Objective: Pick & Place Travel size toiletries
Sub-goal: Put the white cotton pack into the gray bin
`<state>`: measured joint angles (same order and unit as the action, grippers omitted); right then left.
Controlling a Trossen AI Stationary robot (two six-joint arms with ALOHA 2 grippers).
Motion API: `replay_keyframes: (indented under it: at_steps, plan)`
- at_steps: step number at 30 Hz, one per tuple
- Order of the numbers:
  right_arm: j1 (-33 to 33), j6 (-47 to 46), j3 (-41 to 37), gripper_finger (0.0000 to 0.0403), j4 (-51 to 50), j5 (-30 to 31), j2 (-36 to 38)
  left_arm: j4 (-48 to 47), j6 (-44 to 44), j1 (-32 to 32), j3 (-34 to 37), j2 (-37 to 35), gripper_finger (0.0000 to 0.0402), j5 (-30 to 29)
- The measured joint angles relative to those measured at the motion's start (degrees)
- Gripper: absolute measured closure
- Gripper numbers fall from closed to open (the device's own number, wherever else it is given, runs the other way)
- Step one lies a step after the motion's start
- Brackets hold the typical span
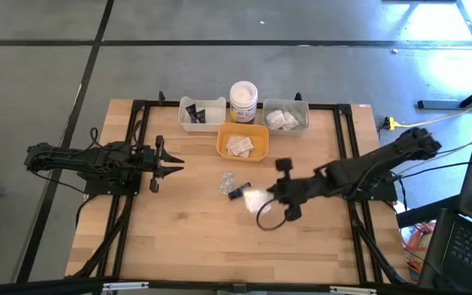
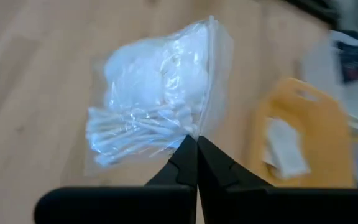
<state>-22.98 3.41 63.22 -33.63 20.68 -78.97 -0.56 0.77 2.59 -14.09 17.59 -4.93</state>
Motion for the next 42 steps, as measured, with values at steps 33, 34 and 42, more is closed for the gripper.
replay_keyframes:
  at_steps: [33,34,42]
  plan:
    - [51.71,-11.00,-3.40,0.0403,-10.93,-5.01,9.41,-0.06,0.00,0.00,0.00,0.02,0.0315,0.00]
    - [52.83,-11.93,-3.89,0.0403,-10.73,-4.84,9.41,-0.06,-0.02,0.00,0.00,0.02,0.0315,0.00]
    - [59.18,-13.76,-10.56,0.0403,-0.79,-3.98,8.50,-0.06,-0.01,-0.01,0.00,0.02,0.0315,0.00]
